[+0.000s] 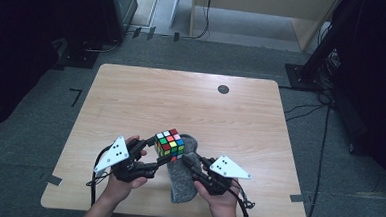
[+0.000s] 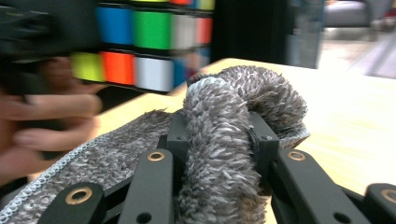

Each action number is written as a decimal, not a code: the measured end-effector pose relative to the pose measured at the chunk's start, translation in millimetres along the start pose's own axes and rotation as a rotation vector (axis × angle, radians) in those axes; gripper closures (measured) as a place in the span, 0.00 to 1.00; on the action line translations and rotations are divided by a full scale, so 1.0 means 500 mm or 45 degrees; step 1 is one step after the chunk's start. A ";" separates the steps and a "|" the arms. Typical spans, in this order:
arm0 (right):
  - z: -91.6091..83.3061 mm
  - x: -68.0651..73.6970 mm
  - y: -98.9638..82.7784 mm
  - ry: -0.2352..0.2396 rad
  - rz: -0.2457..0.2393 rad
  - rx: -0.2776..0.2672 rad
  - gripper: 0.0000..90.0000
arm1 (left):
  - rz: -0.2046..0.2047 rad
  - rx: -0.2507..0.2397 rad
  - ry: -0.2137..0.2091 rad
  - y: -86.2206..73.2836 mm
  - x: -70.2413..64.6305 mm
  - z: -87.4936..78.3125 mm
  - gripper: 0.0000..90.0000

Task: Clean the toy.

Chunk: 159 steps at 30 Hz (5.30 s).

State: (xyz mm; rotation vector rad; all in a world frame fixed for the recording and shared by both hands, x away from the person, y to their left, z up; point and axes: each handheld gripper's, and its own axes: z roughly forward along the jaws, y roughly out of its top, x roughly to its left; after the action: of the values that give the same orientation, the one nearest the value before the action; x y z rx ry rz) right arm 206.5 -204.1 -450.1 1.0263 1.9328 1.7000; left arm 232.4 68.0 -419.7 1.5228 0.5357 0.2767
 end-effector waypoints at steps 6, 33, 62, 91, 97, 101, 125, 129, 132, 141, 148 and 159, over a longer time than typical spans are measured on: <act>-0.001 -0.049 -0.018 -0.145 0.009 0.085 0.76 | 0.002 0.012 0.000 -0.003 0.001 0.003 0.38; -0.013 -0.114 -0.041 -0.351 -0.003 0.134 0.76 | -0.022 0.161 0.191 -0.065 0.046 0.027 0.38; 0.028 -0.004 -0.030 -0.018 -0.042 0.037 0.34 | -0.185 0.059 0.161 -0.029 0.023 0.025 0.38; 0.026 0.047 -0.023 -0.114 -0.001 -0.056 0.38 | -0.227 0.118 0.137 -0.050 -0.046 0.072 0.38; 0.023 0.040 -0.019 -0.101 -0.060 -0.033 0.38 | -0.213 0.145 0.125 -0.045 -0.042 0.072 0.37; 0.022 0.034 -0.016 -0.099 -0.120 0.001 0.38 | -0.223 0.147 0.112 -0.040 -0.038 0.070 0.35; -0.023 -0.060 0.035 -0.100 -0.012 0.138 0.38 | 0.024 0.214 0.125 -0.045 0.039 0.031 0.18; -0.024 -0.047 0.049 -0.020 0.013 0.166 0.38 | 0.214 0.288 0.157 -0.062 0.017 0.044 0.18; -0.024 -0.039 0.054 0.038 0.066 0.187 0.38 | 0.353 0.301 0.168 -0.072 -0.002 0.050 0.18; -0.010 -0.024 0.051 0.140 0.154 0.269 0.38 | 0.595 0.349 0.182 -0.086 -0.036 0.061 0.18; 0.007 -0.007 0.043 0.197 0.166 0.335 0.38 | 0.688 0.347 0.185 -0.085 -0.042 0.058 0.18; 0.021 -0.005 0.033 0.253 0.218 0.383 0.38 | 0.816 0.371 0.193 -0.093 -0.057 0.061 0.35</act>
State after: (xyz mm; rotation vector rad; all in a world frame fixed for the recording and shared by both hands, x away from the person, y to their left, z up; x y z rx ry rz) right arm 219.9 -198.6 -437.1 1.1980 2.3436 1.6892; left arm 215.9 25.2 -462.2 1.9430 0.1922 0.8422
